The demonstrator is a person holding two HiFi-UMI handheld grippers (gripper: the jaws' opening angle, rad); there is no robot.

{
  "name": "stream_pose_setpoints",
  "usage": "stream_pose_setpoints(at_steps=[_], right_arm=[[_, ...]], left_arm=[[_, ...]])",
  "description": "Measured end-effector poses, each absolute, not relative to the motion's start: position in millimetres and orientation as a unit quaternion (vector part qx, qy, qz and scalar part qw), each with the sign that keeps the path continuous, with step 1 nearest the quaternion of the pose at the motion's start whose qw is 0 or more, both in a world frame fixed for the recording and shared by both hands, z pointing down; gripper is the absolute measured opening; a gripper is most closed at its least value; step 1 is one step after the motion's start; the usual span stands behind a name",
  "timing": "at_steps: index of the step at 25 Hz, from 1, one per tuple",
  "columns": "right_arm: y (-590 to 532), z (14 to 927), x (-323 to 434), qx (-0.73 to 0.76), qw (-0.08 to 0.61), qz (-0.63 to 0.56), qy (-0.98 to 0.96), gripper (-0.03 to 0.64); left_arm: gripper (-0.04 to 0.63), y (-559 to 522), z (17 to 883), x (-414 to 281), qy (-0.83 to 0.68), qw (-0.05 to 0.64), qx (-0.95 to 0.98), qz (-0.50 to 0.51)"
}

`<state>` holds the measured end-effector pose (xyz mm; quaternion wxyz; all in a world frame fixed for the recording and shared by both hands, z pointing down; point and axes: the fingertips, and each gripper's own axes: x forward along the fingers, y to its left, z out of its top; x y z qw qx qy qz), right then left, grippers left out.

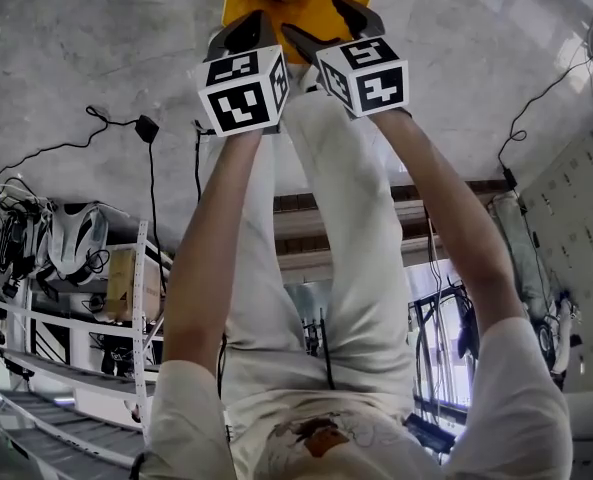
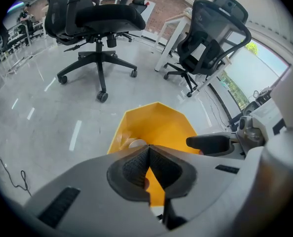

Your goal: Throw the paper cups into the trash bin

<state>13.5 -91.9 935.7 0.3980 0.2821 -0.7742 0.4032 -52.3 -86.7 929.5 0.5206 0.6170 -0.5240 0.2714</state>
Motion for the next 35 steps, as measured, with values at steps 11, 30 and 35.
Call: stream_pose_setpoints(at_steps=[11, 30, 35], right_arm=[[-105, 841, 25, 0.284, 0.378, 0.395, -0.788, 0.192], [-109, 575, 17, 0.286, 0.326, 0.372, -0.821, 0.021], [-103, 494, 5, 0.250, 0.316, 0.343, -0.848, 0.015]], left_arm=[[0.006, -96, 835, -44, -0.518, 0.506, 0.636, 0.265], [0.006, -101, 557, -72, -0.562, 0.453, 0.657, 0.218], [0.006, -84, 474, -70, -0.575, 0.446, 0.657, 0.199]])
